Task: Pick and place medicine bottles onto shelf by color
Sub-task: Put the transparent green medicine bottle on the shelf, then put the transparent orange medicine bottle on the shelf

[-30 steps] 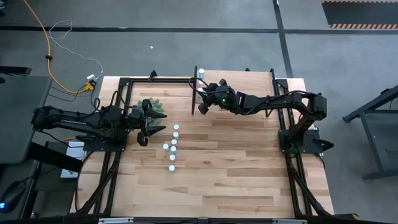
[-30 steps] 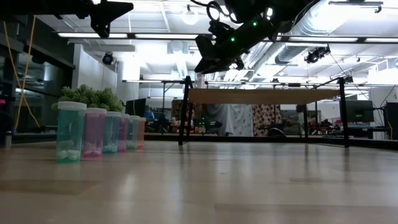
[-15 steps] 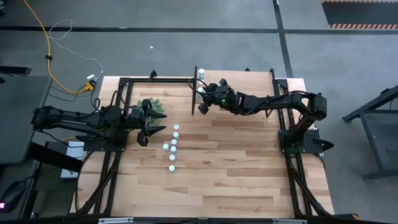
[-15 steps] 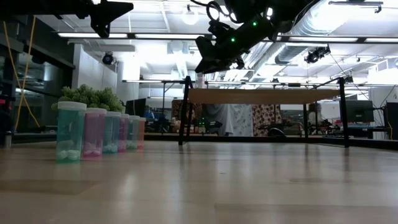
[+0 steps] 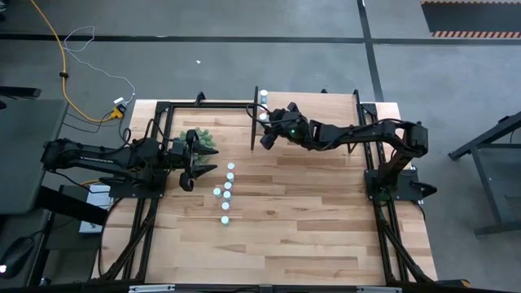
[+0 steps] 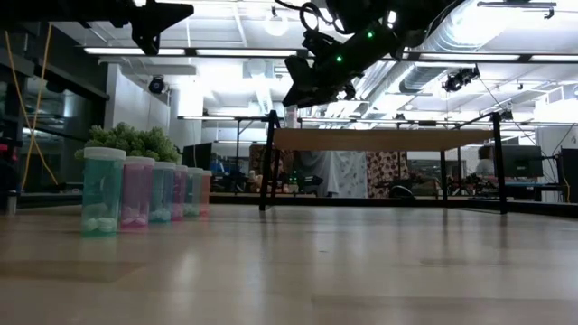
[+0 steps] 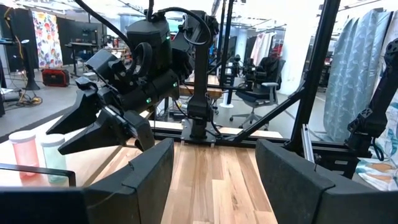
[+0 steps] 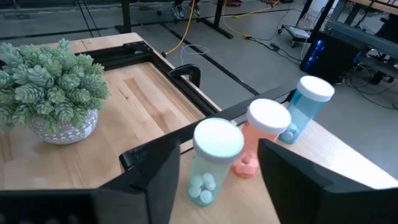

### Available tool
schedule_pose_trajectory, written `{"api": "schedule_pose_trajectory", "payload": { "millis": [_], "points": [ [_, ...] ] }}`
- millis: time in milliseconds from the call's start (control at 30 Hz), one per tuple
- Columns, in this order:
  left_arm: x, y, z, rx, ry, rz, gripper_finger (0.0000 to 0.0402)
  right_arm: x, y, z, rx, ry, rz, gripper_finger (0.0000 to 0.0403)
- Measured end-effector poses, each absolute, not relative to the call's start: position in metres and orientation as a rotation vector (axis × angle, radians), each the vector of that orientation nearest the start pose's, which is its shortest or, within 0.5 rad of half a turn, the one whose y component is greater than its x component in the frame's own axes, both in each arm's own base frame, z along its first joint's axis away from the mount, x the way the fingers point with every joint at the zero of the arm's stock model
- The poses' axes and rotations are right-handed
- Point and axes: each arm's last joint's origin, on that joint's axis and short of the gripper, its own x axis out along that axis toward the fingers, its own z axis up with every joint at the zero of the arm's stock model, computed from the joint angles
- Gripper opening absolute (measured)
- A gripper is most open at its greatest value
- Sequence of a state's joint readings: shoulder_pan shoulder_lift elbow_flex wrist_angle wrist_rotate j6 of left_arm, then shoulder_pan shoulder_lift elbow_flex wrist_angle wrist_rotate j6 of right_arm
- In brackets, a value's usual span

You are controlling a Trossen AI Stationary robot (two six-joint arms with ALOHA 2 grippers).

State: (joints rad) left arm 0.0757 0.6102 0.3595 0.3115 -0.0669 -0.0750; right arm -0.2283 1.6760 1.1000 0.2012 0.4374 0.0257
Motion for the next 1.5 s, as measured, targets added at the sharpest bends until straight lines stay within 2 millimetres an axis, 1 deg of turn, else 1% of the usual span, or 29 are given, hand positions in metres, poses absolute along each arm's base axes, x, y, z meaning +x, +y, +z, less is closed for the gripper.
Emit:
{"api": "schedule_pose_trajectory", "payload": {
  "millis": [133, 300, 400, 467, 533, 600, 633, 733, 867, 933, 1000, 1100, 1167, 1333, 1500],
  "points": [
    [0.152, 0.014, 0.258, -0.075, -0.065, 0.140, 0.0216, 0.355, -0.095, 0.260, -0.015, 0.348, -0.664, 0.0239],
    [0.152, 0.014, 0.258, -0.075, -0.062, 0.141, 0.0216, 0.336, -0.086, 0.279, -0.028, 0.398, -0.651, 0.0245],
    [0.152, 0.014, 0.257, -0.075, -0.056, 0.141, 0.0216, 0.323, -0.071, 0.290, -0.027, 0.453, -0.605, 0.0245],
    [0.152, 0.013, 0.257, -0.075, -0.057, 0.141, 0.0216, 0.315, -0.058, 0.291, -0.017, 0.512, -0.555, 0.0245],
    [0.152, 0.014, 0.257, -0.075, -0.056, 0.141, 0.0216, 0.310, -0.043, 0.286, -0.003, 0.591, -0.506, 0.0245],
    [0.152, 0.014, 0.257, -0.075, -0.056, 0.141, 0.0216, 0.308, -0.027, 0.276, 0.000, 0.661, -0.463, 0.0245],
    [0.152, 0.014, 0.257, -0.075, -0.056, 0.141, 0.0216, 0.309, -0.018, 0.269, 0.001, 0.669, -0.440, 0.0245],
    [0.152, 0.014, 0.257, -0.075, -0.056, 0.146, 0.0216, 0.307, 0.006, 0.234, 0.017, 0.646, -0.373, 0.0245],
    [0.152, 0.014, 0.257, -0.076, -0.056, 0.147, 0.0216, 0.299, 0.027, 0.183, 0.086, 0.475, -0.298, 0.0245],
    [0.152, 0.014, 0.257, -0.076, -0.056, 0.148, 0.0216, 0.296, 0.032, 0.163, 0.151, 0.371, -0.262, 0.0245],
    [0.152, 0.014, 0.257, -0.076, -0.058, 0.149, 0.0216, 0.295, 0.035, 0.149, 0.208, 0.286, -0.227, 0.0245],
    [0.152, 0.014, 0.257, -0.076, -0.059, 0.157, 0.0216, 0.302, 0.037, 0.131, 0.225, 0.249, -0.213, 0.0245],
    [0.152, 0.014, 0.257, -0.076, -0.058, 0.165, 0.0216, 0.315, 0.040, 0.123, 0.210, 0.270, -0.206, 0.0245],
    [0.152, 0.014, 0.257, -0.076, -0.060, 0.168, 0.0216, 0.360, 0.039, 0.112, 0.104, 0.297, -0.201, 0.0245],
    [0.152, 0.014, 0.257, -0.076, -0.059, 0.165, 0.0216, 0.397, 0.022, 0.113, 0.034, 0.304, -0.231, 0.0245]
  ]
}}
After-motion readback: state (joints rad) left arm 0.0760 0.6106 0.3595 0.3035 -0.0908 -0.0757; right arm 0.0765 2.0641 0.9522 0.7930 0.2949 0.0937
